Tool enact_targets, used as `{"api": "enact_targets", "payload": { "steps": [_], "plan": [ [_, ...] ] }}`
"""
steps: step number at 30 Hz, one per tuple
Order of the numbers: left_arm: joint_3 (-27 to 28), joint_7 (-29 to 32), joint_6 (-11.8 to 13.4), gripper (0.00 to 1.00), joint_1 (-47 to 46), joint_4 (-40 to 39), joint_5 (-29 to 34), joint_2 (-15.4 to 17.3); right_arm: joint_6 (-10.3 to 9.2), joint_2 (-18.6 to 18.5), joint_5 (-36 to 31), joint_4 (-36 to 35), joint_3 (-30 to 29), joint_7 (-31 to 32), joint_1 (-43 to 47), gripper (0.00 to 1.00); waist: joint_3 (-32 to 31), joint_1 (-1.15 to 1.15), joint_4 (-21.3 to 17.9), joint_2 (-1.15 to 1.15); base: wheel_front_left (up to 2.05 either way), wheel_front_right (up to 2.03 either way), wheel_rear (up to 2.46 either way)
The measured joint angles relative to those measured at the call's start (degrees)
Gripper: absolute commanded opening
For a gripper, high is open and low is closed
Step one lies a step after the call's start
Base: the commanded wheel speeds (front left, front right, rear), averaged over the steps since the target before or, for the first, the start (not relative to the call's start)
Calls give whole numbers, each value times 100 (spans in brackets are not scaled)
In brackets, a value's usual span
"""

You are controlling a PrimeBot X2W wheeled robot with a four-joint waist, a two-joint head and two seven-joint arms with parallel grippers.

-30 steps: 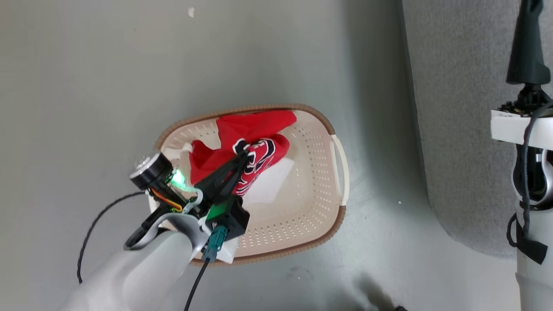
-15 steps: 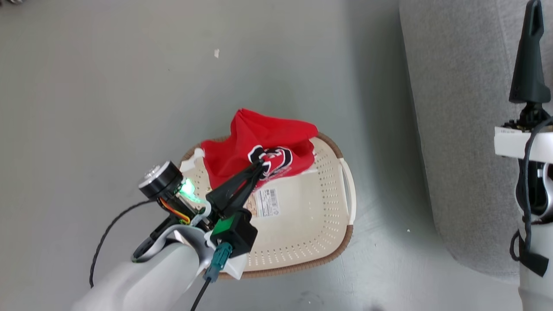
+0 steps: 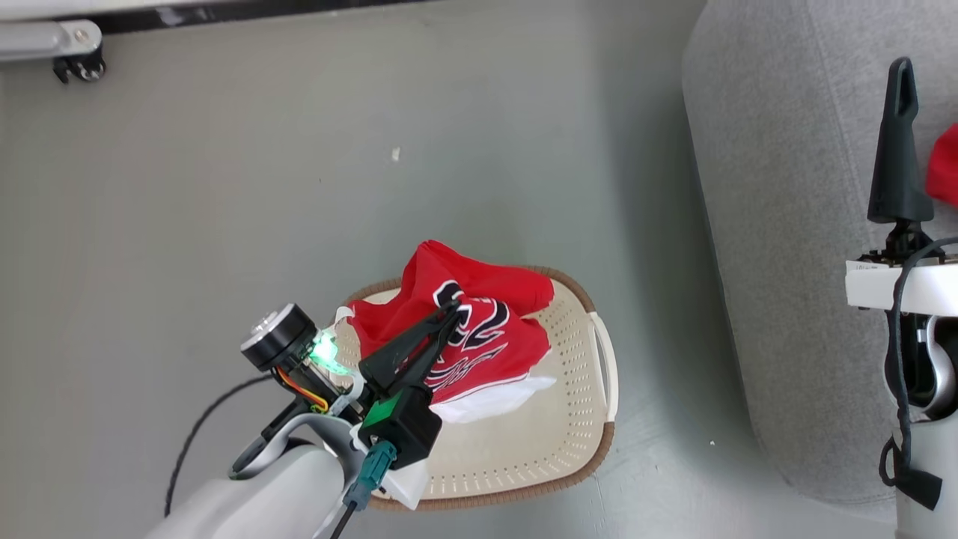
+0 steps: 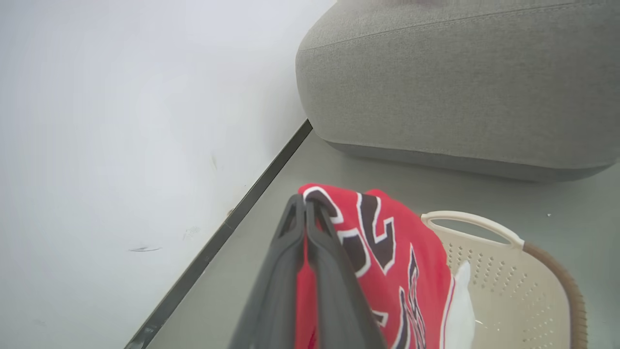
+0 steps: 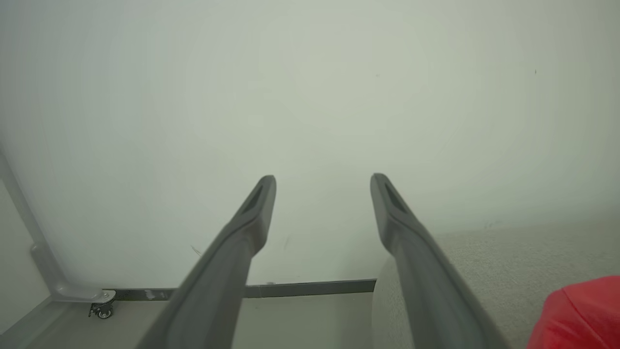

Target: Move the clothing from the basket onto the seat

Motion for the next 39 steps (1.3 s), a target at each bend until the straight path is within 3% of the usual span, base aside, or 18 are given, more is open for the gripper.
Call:
{"api": "enact_targets", "payload": {
  "steps": [1, 2, 14, 24, 39],
  "plan": [
    [-1, 0, -23, 50, 27, -1, -22, -3, 0, 0, 0, 7, 0, 0, 19, 100, -42, 0, 2, 0, 0, 0, 0],
    [-4, 0, -26, 100, 53, -1, -26, -7, 0, 0, 0, 5, 1, 0, 43, 100, -82, 0, 3, 0, 0, 0, 0],
    [98, 0, 8, 100, 408, -267, -212, 5, 0, 3, -114, 23, -120, 0, 369, 100, -518, 0, -18, 0, 0, 0, 0],
    [728, -9, 291, 100, 470, -803, -756, -136, 0, 5, -198, 21, -75, 0, 528, 100, -818, 0, 36, 0, 0, 0, 0],
    [1741, -24, 593, 100, 924, -965, -1350, 121, 0, 10, -261, 68, -144, 0, 976, 100, -1314, 0, 80, 0, 0, 0, 0]
  ]
}}
